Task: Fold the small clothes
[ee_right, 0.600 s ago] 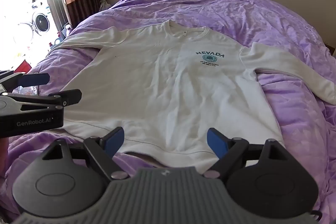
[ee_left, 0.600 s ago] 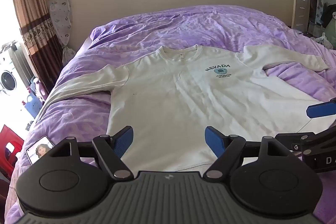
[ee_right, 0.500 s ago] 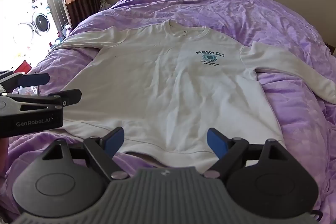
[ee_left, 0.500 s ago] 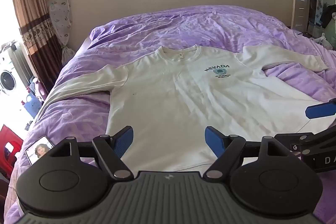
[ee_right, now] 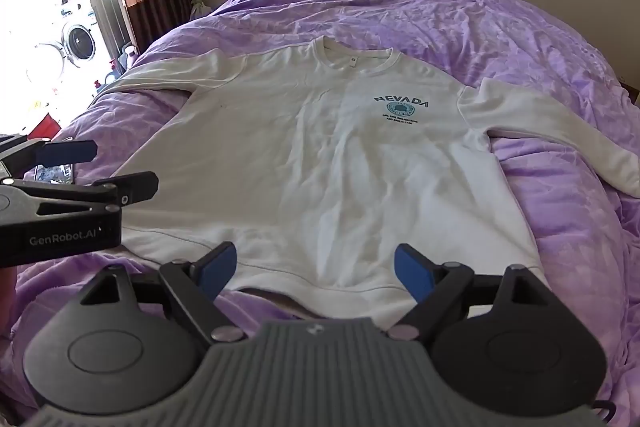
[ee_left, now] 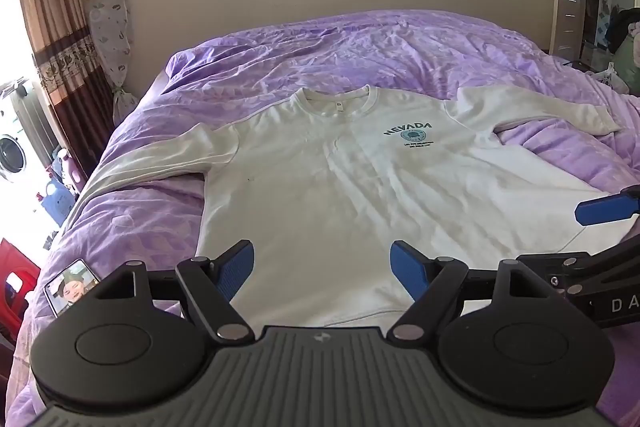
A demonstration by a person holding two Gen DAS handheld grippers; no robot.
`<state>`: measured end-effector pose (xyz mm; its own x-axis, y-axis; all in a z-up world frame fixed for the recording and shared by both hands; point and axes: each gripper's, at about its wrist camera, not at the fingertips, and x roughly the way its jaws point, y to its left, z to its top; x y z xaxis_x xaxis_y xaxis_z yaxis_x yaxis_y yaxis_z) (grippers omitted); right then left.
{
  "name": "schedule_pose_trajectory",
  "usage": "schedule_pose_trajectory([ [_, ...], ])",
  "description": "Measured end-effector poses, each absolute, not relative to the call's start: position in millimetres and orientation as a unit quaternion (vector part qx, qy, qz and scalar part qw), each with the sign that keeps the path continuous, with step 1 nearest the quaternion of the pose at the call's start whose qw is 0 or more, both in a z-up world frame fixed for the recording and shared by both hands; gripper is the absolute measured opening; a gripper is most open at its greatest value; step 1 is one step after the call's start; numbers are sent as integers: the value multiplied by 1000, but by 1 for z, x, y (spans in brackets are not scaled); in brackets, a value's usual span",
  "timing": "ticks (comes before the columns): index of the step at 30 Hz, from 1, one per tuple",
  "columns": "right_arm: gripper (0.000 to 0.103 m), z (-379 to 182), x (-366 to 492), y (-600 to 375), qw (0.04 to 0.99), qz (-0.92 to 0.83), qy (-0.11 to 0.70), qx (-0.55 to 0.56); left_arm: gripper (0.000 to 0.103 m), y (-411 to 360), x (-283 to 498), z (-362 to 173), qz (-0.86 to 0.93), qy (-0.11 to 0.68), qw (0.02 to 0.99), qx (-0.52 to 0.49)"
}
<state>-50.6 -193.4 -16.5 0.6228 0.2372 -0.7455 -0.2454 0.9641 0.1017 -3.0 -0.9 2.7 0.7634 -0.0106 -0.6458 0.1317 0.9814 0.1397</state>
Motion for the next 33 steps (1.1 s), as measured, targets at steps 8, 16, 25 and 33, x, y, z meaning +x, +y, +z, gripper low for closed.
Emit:
schedule_pose_trajectory([
  [8, 82, -16, -51, -193, 901, 134, 413, -5, 91, -2, -6, 3, -38, 343, 935, 88],
  [16, 82, -16, -51, -193, 901, 134, 413, -5, 91, -5, -5, 2, -39, 344, 934, 88],
  [25, 82, -16, -51, -193, 900, 134, 414, -6, 91, -4, -4, 1, -40, 344, 934, 88],
  [33, 82, -16, -50, -193, 900, 134, 414, -5, 91, -4, -4, 1, -40, 344, 934, 88],
])
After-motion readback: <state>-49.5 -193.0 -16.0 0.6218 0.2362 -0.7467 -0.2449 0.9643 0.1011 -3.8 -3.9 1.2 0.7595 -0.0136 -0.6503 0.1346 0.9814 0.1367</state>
